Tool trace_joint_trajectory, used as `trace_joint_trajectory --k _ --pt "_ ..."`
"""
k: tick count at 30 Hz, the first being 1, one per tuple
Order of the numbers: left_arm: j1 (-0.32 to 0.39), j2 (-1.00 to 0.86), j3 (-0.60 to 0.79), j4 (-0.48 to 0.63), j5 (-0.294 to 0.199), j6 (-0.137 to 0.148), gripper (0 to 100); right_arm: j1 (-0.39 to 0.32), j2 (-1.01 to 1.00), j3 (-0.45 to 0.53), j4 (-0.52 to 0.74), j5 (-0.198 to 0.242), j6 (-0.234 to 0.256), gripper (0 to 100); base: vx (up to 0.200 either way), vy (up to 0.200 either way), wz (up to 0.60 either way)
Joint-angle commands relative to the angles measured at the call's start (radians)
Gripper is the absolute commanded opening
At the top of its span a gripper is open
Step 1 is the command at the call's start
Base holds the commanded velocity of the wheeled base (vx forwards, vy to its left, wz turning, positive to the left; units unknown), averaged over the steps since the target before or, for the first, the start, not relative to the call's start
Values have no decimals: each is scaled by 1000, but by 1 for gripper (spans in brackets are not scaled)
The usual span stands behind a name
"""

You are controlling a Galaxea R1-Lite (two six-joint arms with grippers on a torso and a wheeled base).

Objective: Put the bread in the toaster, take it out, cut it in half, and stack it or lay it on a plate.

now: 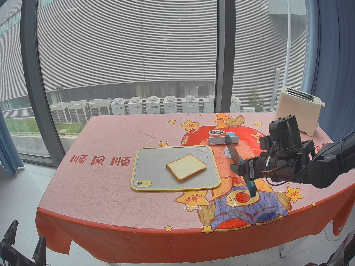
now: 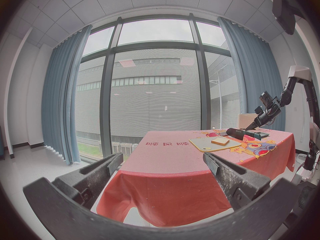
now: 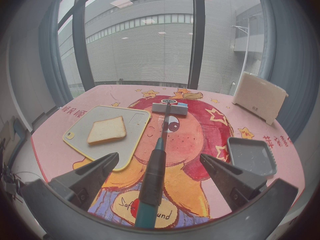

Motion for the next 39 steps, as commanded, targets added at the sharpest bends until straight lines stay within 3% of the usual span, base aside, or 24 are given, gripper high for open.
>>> trace_joint_trajectory --k 1,11,32,39 --pt "0 -16 18 0 0 -1 100 11 71 -13 -15 -12 27 100 0 0 0" --pt "0 -16 18 0 0 -1 100 21 108 -30 -16 -59 34 100 0 0 0" --pt "0 -16 18 0 0 -1 100 23 112 -24 -19 -59 37 100 0 0 0" --pt "0 -16 18 0 0 -1 100 20 115 -10 -76 -62 36 100 0 0 0"
